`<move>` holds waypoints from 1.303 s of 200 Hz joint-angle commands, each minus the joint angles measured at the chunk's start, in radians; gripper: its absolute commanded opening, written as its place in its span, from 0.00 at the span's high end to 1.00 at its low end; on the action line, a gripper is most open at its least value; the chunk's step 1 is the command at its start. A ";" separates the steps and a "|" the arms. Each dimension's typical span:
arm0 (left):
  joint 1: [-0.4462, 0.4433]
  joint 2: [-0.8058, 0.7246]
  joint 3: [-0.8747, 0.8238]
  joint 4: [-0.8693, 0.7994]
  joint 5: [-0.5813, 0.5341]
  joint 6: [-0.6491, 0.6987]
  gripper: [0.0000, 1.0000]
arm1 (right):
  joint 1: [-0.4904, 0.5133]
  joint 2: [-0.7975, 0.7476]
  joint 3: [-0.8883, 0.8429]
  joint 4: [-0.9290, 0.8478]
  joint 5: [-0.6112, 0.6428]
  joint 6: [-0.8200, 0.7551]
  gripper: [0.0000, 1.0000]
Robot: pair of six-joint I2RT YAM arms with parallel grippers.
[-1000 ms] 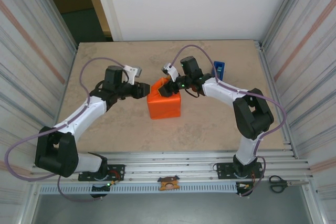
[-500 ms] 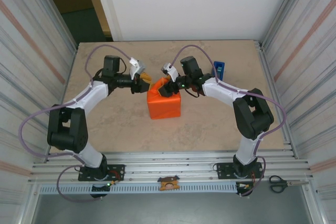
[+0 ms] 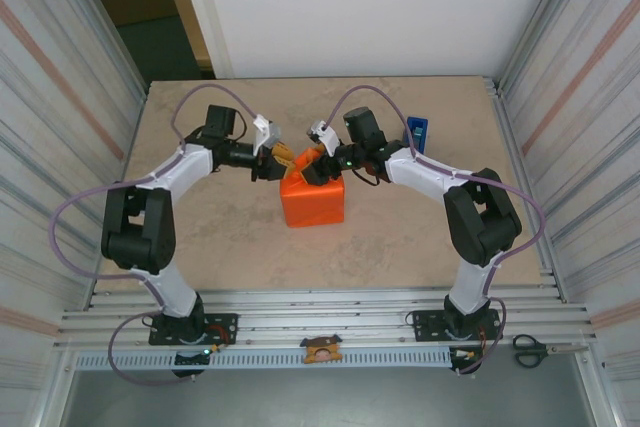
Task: Wrap the gift box in paper
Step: Fold the seventh fold of the wrapping paper on the gift box.
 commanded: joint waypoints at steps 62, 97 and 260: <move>0.007 0.078 0.080 -0.110 0.046 0.100 0.74 | 0.004 0.023 -0.007 -0.108 0.007 -0.034 0.34; 0.006 0.069 0.091 -0.110 0.071 0.095 0.82 | 0.004 0.022 -0.005 -0.112 0.008 -0.034 0.34; -0.039 0.057 0.130 -0.062 0.062 0.065 0.80 | 0.004 0.035 0.001 -0.117 0.006 -0.030 0.33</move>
